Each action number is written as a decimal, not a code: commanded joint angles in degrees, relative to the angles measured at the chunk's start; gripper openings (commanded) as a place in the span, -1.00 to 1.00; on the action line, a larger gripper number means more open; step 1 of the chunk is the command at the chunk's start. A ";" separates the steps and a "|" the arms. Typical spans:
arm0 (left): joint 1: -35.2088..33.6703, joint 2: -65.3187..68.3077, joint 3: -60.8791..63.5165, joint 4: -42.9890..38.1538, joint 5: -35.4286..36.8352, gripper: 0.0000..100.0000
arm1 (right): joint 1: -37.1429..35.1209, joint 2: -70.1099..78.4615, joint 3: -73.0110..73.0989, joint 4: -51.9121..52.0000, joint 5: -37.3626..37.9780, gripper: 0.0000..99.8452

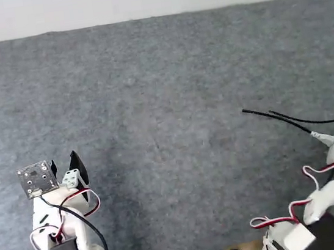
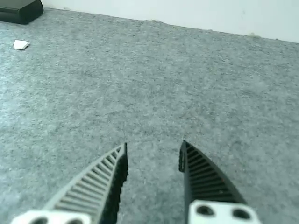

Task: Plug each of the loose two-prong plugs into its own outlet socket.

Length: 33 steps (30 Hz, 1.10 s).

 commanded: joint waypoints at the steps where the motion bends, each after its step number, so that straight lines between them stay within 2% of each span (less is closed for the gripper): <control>1: 0.35 -0.62 -0.57 0.26 -0.44 -0.65 | -2.24 -3.03 -1.05 2.95 0.26 -0.52; 3: 0.35 -0.62 -0.57 0.26 -0.44 -0.65 | -3.74 -5.58 -1.05 4.97 0.26 -0.49; 9: 0.35 -0.62 -0.57 0.26 -0.44 -0.65 | -9.01 -18.68 -0.97 14.73 0.00 -0.58; 14: 0.35 -0.62 -0.57 0.18 -0.44 -0.66 | -11.91 -31.60 -0.62 24.84 -8.18 -0.99; 18: 0.09 -0.79 -0.57 0.09 -0.44 -0.66 | -12.97 -41.89 1.49 32.04 -11.25 -0.92; 21: 0.18 -0.88 -0.57 0.09 -0.44 -0.66 | -16.22 -50.07 6.59 35.12 -10.20 -0.92; 27: 0.35 -0.88 -0.57 0.26 -3.78 -0.66 | -22.02 -68.79 22.86 34.42 -7.65 -0.91; 33: 4.04 -0.88 -0.57 3.34 -6.59 -0.66 | -22.81 -87.87 37.36 31.96 -4.84 -0.91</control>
